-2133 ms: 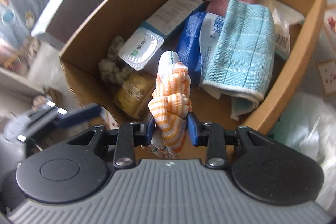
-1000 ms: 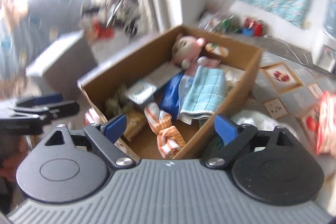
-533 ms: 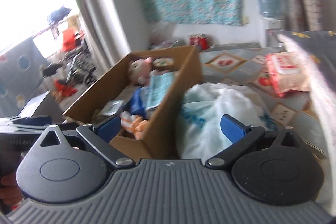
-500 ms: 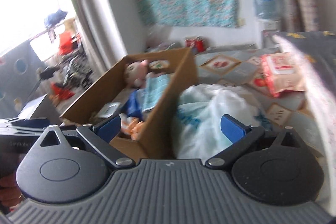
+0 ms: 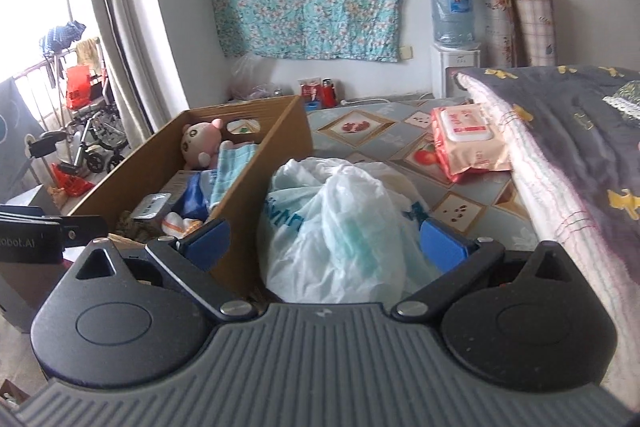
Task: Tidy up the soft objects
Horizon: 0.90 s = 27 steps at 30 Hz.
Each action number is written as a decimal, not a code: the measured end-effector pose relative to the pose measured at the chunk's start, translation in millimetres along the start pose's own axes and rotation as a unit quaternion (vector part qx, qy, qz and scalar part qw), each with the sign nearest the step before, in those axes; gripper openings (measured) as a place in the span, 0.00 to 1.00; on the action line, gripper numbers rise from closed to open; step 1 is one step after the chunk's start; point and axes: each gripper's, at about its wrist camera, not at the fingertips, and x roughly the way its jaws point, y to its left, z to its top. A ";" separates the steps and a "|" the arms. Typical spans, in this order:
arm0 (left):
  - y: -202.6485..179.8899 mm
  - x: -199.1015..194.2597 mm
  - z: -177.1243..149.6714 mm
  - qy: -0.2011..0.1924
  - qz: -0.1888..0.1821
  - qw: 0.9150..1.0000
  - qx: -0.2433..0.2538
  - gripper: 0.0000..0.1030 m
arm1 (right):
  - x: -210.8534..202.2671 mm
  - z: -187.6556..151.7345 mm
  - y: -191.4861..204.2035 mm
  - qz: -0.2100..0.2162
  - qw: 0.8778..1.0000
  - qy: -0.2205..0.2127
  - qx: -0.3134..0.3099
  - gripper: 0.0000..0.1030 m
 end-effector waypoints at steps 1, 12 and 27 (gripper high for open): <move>-2.2 0.5 0.5 0.001 0.009 1.000 0.001 1.00 | 0.3 0.4 -1.0 -0.007 1.000 0.000 0.000 0.99; -24.2 16.9 3.8 0.020 0.051 0.998 0.041 1.00 | 1.0 0.1 -1.3 -0.074 0.997 -0.011 -0.032 0.99; -12.6 19.2 2.5 -0.010 0.028 0.999 0.019 1.00 | -5.1 5.9 8.0 -0.072 0.996 -0.017 -0.040 0.99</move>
